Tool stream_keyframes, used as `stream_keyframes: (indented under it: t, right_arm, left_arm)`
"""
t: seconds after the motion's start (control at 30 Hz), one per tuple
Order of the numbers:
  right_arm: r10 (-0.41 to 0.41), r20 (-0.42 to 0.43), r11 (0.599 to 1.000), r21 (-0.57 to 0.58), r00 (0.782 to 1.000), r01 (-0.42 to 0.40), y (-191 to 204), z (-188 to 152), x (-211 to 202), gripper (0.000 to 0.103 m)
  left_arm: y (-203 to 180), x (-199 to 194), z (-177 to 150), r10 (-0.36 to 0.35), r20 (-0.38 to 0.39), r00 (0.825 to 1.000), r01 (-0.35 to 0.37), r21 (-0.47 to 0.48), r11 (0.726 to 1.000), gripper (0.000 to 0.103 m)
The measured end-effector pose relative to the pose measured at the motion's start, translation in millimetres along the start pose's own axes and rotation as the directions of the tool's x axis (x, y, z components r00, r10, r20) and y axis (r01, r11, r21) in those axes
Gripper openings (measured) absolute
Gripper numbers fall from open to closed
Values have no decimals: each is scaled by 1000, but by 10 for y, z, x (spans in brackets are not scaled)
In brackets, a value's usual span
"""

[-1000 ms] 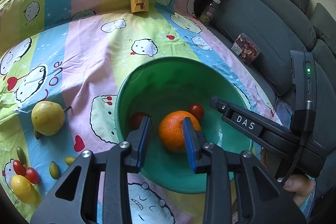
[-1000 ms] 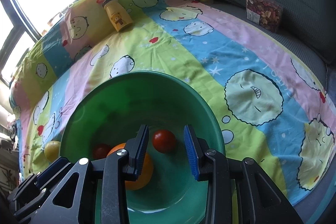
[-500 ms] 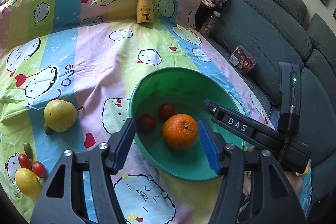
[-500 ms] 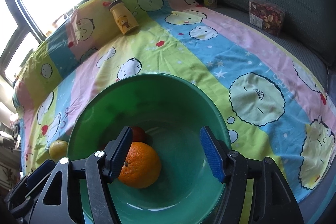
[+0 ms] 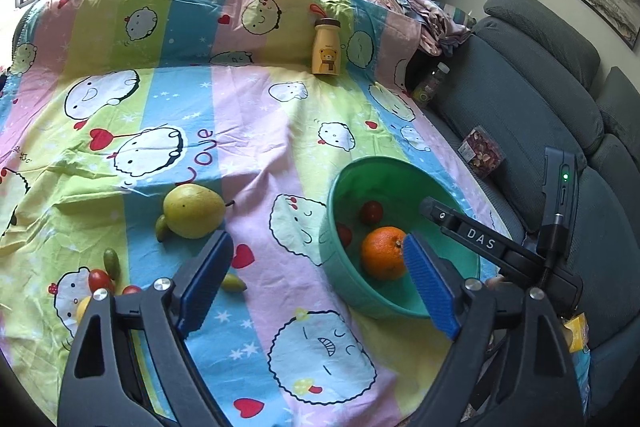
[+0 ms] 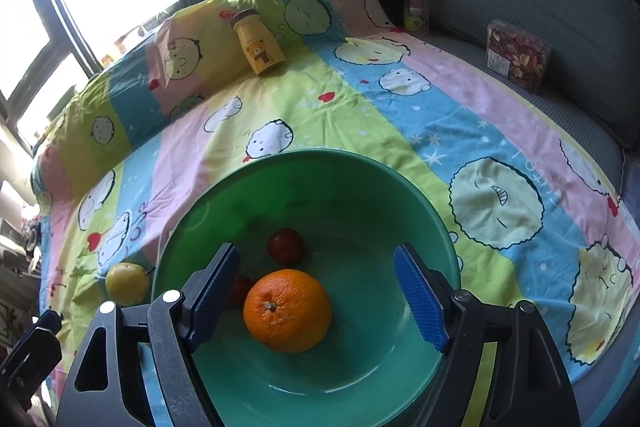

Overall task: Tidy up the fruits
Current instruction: 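Move the right tool from the basin to the large yellow grapefruit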

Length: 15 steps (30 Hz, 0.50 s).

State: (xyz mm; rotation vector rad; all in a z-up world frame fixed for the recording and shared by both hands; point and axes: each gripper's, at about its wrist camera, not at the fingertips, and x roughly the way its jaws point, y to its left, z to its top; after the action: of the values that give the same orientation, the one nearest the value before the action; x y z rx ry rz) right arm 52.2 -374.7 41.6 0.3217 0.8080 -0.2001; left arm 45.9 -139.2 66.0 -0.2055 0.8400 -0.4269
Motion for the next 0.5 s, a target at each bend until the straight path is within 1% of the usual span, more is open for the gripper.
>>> stream_keyframes:
  t: [0.07,0.13,0.27,0.4,0.5]
  right_arm:
    - [4,13,1000,-24,1000,-3,90,-6,-45,80]
    - [7,27,999,-50,1000,-6,183,-18,-96,80]
    - [47,45,996,-82,998,-43,361,-47,-177,80]
    - [95,40,989,-117,995,-90,541,-88,-199,80]
    - [136,22,980,-146,990,-132,693,-136,-195,80]
  left_arm:
    - [130,-95,-21,20,6,1000,-20,-19,1000,87]
    - [276,-194,-43,58,21,998,-57,-38,998,87]
    - [600,-377,-99,135,44,990,-131,-82,988,87]
    - [930,-474,-178,192,37,981,-186,-127,974,87]
    - [1153,-462,-271,250,11,968,-246,-144,958,87]
